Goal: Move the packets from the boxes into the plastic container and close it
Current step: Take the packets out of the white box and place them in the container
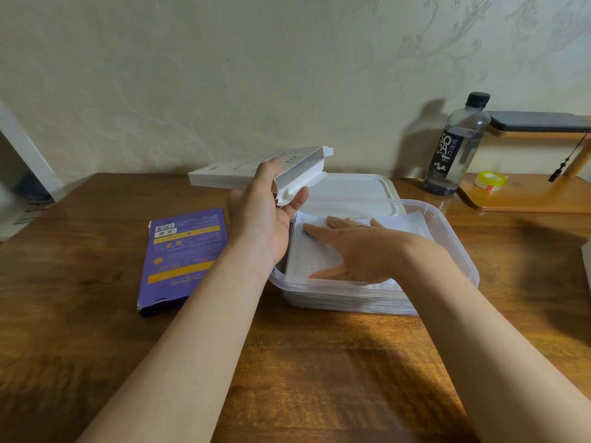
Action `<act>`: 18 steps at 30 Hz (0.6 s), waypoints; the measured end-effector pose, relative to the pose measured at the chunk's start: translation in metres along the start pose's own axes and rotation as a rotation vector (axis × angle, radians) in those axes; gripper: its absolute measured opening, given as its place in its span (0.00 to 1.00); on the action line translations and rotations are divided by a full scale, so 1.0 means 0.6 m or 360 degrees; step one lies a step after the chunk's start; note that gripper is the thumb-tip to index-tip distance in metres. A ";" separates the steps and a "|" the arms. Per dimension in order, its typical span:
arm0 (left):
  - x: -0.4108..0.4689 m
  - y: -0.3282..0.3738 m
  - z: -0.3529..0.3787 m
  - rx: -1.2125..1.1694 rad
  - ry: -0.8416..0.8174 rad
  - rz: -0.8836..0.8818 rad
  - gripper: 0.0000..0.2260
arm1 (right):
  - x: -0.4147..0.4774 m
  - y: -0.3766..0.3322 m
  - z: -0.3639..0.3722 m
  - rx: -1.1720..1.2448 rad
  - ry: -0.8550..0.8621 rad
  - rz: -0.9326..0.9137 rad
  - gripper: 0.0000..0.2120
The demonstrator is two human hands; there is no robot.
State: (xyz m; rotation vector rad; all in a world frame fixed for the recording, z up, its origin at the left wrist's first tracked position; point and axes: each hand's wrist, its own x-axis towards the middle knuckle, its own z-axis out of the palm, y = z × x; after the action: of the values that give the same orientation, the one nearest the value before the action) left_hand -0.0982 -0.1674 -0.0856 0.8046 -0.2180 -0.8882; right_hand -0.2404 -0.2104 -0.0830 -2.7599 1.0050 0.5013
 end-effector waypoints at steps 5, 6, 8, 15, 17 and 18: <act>-0.001 0.000 0.000 0.0009 0.0008 -0.0014 0.06 | 0.006 0.002 0.003 -0.0066 -0.0070 0.0000 0.45; -0.002 0.000 0.000 0.0009 0.0005 -0.0014 0.06 | 0.006 0.002 0.003 -0.0070 -0.0073 -0.0002 0.45; -0.002 0.000 0.001 0.0015 0.0009 -0.0011 0.07 | 0.005 0.001 0.003 -0.0065 -0.0074 0.0000 0.45; -0.007 0.003 0.002 0.0021 0.0018 0.0006 0.08 | -0.012 0.008 -0.009 0.0173 -0.0024 0.0009 0.45; -0.009 0.003 0.002 0.0028 0.0012 0.0015 0.10 | -0.021 0.021 -0.018 0.0302 -0.0003 0.0048 0.48; -0.010 0.004 0.003 0.0029 0.0007 0.0017 0.11 | -0.024 0.027 -0.022 0.0334 0.0016 0.0070 0.48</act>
State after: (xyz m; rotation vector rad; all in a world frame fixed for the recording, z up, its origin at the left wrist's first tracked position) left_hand -0.1015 -0.1627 -0.0821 0.8214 -0.2264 -0.8755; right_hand -0.2578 -0.2178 -0.0661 -2.5629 1.0576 0.3650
